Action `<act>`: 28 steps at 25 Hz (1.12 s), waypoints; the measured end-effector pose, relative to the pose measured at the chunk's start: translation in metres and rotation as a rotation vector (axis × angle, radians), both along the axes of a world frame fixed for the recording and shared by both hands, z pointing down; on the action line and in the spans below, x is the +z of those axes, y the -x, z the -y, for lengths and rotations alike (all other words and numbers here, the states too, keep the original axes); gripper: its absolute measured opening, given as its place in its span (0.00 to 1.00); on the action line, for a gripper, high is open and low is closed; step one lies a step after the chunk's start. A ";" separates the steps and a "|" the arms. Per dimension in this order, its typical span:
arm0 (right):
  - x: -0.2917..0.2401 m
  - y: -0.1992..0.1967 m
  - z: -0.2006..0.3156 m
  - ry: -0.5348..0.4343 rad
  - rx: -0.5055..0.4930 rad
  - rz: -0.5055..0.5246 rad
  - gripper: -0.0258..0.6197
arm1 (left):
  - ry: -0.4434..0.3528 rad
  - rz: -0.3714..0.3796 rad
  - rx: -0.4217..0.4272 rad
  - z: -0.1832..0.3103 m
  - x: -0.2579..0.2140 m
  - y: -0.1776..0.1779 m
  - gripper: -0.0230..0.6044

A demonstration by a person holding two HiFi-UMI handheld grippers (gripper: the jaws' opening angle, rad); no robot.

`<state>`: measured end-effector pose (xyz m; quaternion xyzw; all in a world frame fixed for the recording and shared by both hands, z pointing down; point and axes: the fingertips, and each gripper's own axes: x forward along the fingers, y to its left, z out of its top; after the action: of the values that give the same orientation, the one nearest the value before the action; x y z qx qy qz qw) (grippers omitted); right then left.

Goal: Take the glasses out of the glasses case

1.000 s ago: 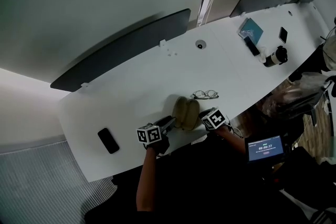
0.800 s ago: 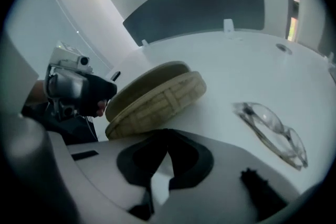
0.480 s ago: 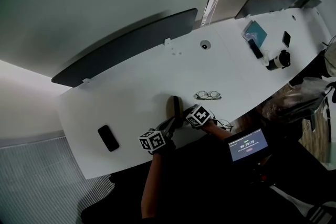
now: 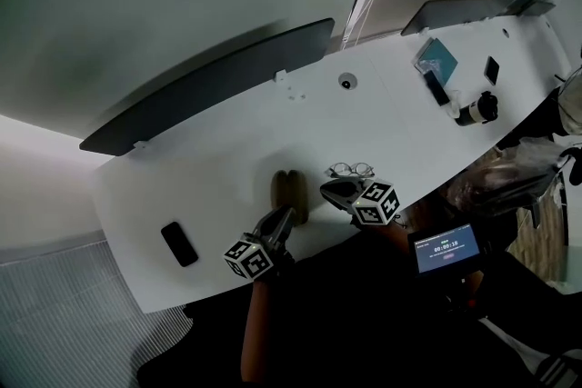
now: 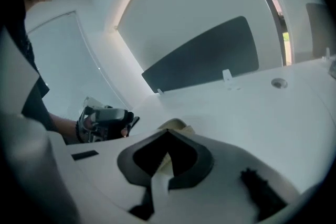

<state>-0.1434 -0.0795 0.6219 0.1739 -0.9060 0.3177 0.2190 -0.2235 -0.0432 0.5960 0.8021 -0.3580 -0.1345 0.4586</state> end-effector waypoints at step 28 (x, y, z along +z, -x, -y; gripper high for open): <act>-0.014 -0.055 0.003 -0.056 -0.204 0.067 0.05 | 0.059 0.191 0.010 0.007 0.012 -0.065 0.12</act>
<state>-0.0888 -0.0824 0.6083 0.0760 -0.9343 0.2739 0.2152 -0.1580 -0.0499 0.6082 0.7993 -0.3997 -0.0447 0.4466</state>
